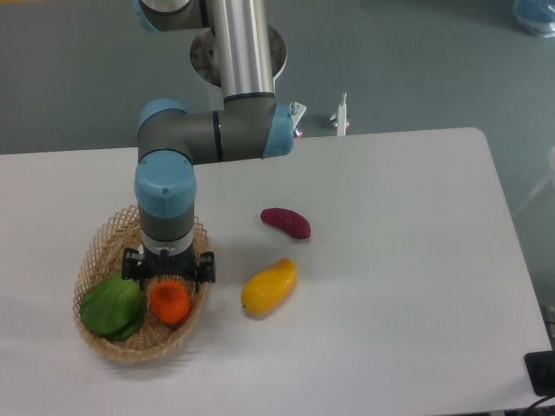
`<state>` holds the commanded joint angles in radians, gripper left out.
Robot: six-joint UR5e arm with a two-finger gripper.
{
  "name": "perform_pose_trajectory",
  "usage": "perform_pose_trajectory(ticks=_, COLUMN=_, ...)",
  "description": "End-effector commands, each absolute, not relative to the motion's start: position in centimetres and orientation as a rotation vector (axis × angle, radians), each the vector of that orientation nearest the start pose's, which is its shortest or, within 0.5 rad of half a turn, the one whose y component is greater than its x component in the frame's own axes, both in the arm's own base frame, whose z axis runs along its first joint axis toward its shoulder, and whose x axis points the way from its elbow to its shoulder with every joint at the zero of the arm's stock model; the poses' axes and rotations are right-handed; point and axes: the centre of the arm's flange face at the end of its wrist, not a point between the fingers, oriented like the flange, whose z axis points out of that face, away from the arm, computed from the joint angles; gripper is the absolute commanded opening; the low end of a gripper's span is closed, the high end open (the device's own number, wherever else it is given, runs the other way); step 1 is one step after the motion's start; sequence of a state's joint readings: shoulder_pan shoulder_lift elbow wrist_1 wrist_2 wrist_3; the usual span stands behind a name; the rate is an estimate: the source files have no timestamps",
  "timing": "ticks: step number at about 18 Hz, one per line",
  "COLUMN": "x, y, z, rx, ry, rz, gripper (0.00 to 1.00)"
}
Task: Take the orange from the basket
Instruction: 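Lower the gripper into the basket over the orange, then close the gripper on the orange and lift it from the basket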
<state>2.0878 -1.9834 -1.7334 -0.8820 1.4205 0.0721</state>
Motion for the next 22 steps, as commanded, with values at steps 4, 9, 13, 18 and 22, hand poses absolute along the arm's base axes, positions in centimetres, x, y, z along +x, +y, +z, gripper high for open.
perform_pose_trajectory(ticks=4, x=-16.5, y=60.8, z=23.9, rx=-2.932, ry=-0.657, rz=-0.181, gripper=1.0)
perform_pose_trajectory(ticks=9, x=-15.8, y=61.1, z=22.8, rx=-2.948, ry=-0.677, rz=-0.19, gripper=1.0)
perform_pose_trajectory(ticks=13, x=-15.9, y=61.2, z=22.5, rx=-2.95, ry=-0.678, rz=-0.192, gripper=0.92)
perform_pose_trajectory(ticks=18, x=-16.0, y=61.5, z=22.9, rx=-2.943, ry=-0.68, rz=-0.189, gripper=0.56)
perform_pose_trajectory(ticks=22, x=-16.1, y=61.4, z=23.3, rx=-2.94, ry=-0.677, rz=-0.175, gripper=0.5)
